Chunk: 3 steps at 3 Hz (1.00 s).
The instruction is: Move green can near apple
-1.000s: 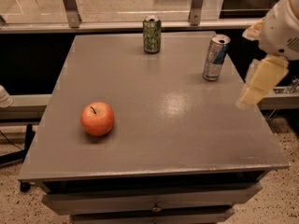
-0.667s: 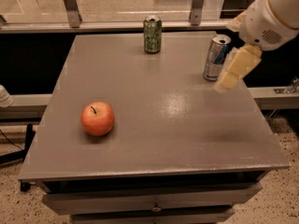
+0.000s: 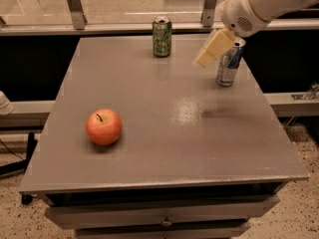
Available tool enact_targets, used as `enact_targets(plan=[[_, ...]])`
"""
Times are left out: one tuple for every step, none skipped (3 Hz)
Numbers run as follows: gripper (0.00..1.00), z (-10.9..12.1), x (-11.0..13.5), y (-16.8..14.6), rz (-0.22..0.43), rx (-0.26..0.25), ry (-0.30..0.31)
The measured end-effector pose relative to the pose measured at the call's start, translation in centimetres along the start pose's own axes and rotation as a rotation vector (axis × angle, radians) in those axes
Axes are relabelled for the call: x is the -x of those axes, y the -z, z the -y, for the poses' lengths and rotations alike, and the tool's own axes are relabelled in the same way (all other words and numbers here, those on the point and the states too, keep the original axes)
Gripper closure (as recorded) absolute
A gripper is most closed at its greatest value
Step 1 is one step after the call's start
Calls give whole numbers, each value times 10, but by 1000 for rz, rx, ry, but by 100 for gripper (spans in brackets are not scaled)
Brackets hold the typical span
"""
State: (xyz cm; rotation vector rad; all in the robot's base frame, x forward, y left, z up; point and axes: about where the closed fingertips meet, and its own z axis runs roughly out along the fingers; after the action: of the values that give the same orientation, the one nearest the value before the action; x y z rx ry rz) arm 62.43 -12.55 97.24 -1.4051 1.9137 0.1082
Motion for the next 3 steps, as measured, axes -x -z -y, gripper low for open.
enact_targets(plan=[[0, 20, 21, -41, 47, -31, -79], [0, 20, 21, -41, 47, -31, -79], [0, 22, 22, -59, 91, -42, -120]])
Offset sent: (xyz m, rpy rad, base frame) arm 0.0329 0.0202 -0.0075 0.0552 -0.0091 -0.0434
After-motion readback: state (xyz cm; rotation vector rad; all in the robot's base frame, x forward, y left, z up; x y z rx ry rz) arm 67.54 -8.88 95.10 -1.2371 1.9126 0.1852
